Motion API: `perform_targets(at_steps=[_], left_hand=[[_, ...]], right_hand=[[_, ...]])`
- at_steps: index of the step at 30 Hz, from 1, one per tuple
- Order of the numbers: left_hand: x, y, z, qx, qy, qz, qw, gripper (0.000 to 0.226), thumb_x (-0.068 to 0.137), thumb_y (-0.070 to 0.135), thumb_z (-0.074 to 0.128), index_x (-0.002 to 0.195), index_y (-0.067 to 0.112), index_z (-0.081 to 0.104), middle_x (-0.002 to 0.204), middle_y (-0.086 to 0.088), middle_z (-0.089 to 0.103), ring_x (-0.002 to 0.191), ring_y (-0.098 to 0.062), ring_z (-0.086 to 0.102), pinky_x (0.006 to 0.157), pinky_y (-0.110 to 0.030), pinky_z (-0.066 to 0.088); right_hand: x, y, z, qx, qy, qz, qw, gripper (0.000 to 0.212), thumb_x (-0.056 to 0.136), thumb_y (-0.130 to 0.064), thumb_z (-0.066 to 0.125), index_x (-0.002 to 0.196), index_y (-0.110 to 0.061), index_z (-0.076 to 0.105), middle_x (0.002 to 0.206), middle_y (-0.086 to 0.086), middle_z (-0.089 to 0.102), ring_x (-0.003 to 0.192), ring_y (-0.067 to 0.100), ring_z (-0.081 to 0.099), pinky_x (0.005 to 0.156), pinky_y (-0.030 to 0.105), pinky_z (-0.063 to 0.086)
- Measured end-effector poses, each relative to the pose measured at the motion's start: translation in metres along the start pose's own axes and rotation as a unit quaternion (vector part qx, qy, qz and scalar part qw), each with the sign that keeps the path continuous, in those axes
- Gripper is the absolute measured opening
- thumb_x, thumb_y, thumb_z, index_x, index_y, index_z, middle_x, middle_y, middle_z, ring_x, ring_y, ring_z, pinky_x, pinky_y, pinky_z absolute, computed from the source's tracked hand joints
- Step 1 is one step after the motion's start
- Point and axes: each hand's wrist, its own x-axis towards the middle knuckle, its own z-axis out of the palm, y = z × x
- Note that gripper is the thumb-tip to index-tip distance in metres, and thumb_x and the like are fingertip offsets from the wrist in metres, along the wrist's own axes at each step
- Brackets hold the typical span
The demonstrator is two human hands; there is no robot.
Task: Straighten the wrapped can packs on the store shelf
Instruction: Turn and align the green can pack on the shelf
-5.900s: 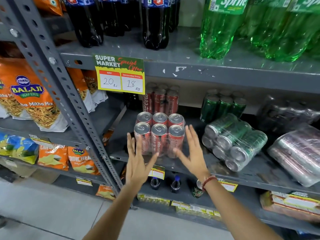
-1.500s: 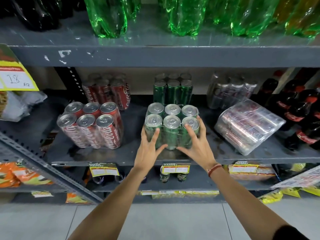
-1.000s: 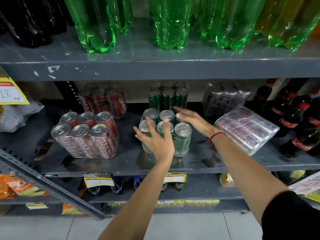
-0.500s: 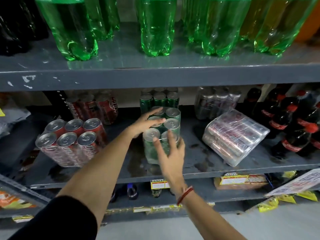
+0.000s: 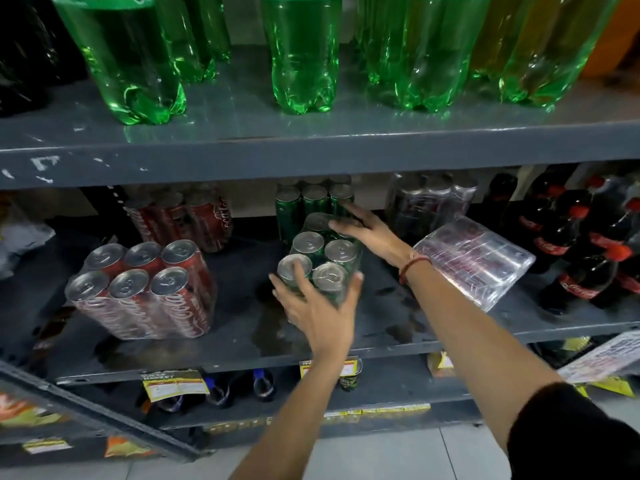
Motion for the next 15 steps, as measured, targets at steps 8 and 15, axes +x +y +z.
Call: perform_targets(at_steps=[8,15], left_hand=[[0.040,-0.027,-0.020,-0.023,-0.067,0.053,0.996,0.102,0.055,0.024,0.089,0.139,0.029,0.032,0.157,-0.019,-0.002,0.146,-0.031,0.004,0.113,-0.037,0.021],[0.121,-0.024,-0.070,0.062,-0.319,0.096,0.941,0.099,0.054,0.020,0.090,0.137,0.032,0.036,0.140,0.011,0.042,0.129,-0.011,0.040,0.112,-0.037,0.031]], right_hand=[[-0.009,0.028,0.021,-0.003,0.080,-0.033,0.996,0.064,0.070,-0.049,0.077,0.127,-0.026,0.061,0.123,-0.008,0.060,0.123,0.020,0.052,0.107,0.032,0.039],[-0.053,0.027,0.066,-0.053,0.267,0.039,0.962,0.070,0.079,-0.059,0.064,0.139,-0.028,0.048,0.135,0.014,0.036,0.123,0.034,0.031,0.101,0.038,0.028]])
